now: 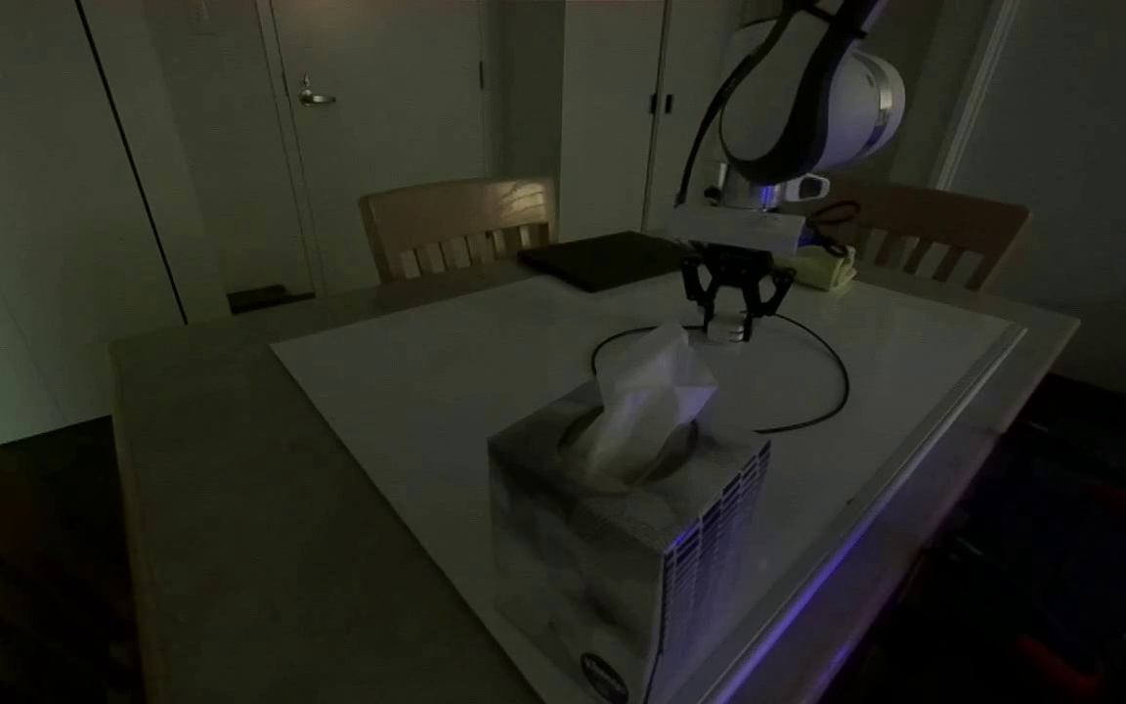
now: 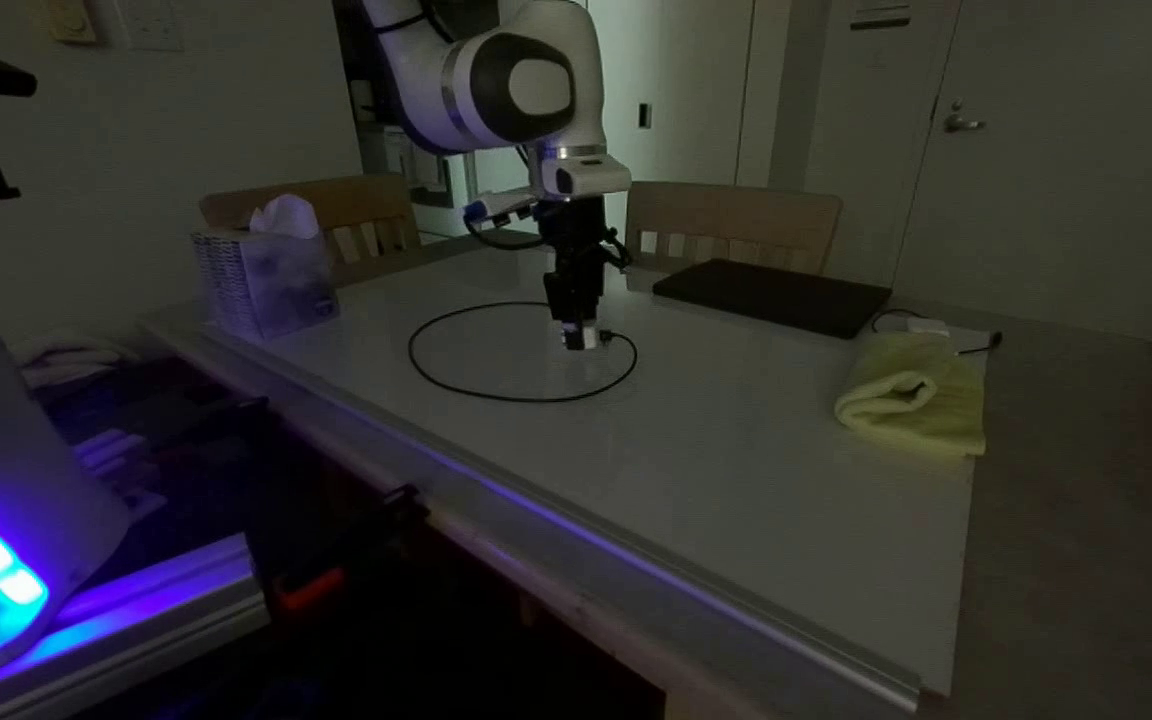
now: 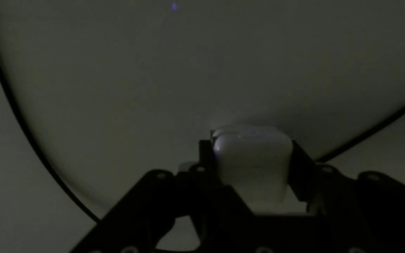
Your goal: Straighten the cable
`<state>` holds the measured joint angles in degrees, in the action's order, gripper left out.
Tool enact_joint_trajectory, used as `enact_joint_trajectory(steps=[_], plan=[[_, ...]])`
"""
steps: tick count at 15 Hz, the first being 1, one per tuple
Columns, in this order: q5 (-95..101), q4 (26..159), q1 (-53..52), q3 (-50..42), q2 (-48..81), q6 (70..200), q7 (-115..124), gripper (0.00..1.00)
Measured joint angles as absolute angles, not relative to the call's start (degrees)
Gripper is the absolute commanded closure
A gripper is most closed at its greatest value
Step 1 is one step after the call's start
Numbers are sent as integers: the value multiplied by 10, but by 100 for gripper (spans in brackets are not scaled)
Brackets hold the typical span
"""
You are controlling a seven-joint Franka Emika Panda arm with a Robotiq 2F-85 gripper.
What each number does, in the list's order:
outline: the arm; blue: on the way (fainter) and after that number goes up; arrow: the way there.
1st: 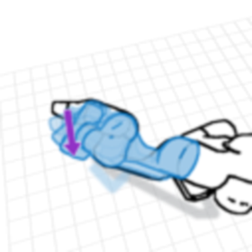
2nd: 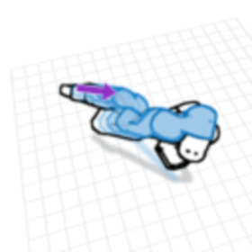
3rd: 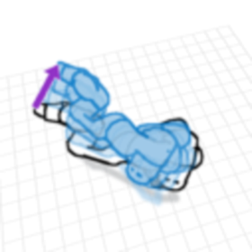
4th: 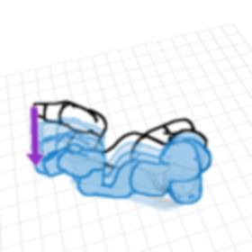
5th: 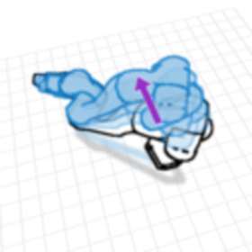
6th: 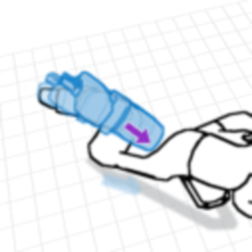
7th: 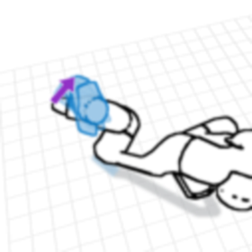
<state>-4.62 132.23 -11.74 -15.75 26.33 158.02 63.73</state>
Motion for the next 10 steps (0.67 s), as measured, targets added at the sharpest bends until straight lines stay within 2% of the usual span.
enact_joint_trajectory(steps=[1,3,4,10], plan=[[-62,1325,-104,-156,263,1580,644,48],[-56,1325,-93,-156,263,1580,643,48],[-55,1324,-94,-154,263,1580,644,73],[-51,1318,-107,-167,265,1561,747,73]])
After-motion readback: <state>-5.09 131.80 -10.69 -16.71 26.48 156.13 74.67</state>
